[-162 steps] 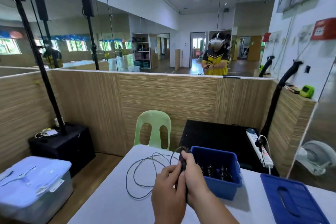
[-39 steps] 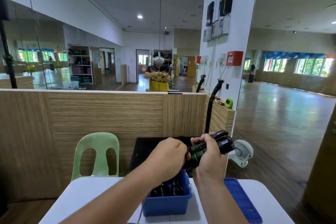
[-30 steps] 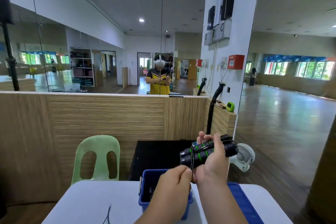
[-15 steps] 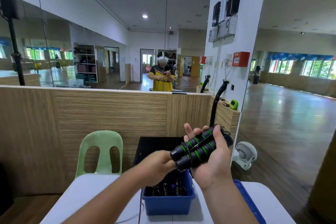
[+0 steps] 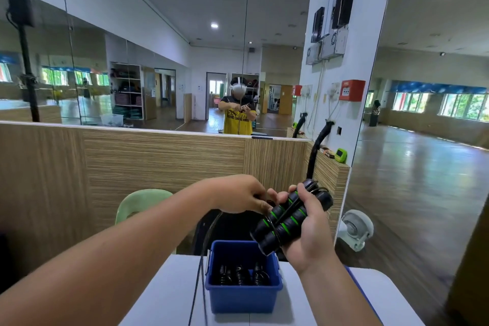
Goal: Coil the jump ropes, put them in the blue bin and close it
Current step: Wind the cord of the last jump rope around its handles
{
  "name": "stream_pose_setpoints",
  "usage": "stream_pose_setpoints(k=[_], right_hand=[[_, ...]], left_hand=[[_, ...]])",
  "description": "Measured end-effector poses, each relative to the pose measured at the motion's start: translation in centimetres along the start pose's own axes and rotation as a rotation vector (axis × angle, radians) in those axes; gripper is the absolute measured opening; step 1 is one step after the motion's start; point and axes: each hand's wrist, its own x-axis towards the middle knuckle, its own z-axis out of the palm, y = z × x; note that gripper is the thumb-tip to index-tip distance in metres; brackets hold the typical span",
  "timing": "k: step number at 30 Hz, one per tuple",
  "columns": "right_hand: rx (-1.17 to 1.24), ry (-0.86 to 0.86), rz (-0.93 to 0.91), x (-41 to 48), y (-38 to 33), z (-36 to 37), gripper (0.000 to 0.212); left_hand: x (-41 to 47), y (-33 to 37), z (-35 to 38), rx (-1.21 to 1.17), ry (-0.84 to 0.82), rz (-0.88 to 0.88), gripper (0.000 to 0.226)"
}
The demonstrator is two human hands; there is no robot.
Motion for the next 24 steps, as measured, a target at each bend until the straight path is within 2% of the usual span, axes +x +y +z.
stream_pose_setpoints(k=[3,6,11,14,19,24], right_hand=[[-0.065,0.007,0.016,0.0,-0.1,-0.2,0.044],[-0.128,0.013,-0.005,0.5,0.4,-1.5,0.016],[-0.143,0.083,-0.090,1.1,0.8,-2.3,0.014],[-0.203,0.134,-0.157,1.7,0.7,-2.4,0.018],[-0.125,0.173,-0.213,2.8,0.9,-2.5,0.015],[-0.107,0.248,-0.285,3.4,1.2,-2.2,0.010]], left_hand=[[0.0,0.5,-0.4,-0.046,-0.021,-0.034,0.030],[0.0,1.5,-0.7,-0.212,-0.036,-0.112,0.027],[-0.4,2.8,-0.3,-0.287,0.012,-0.176,0.026],[-0.7,3.2,0.4,-0.370,0.128,-0.195,0.026],[-1.5,3.7,2.8,-0.392,0.363,-0.147,0.034],[-2.6,4.2,6.2,-0.512,0.496,-0.140,0.036]])
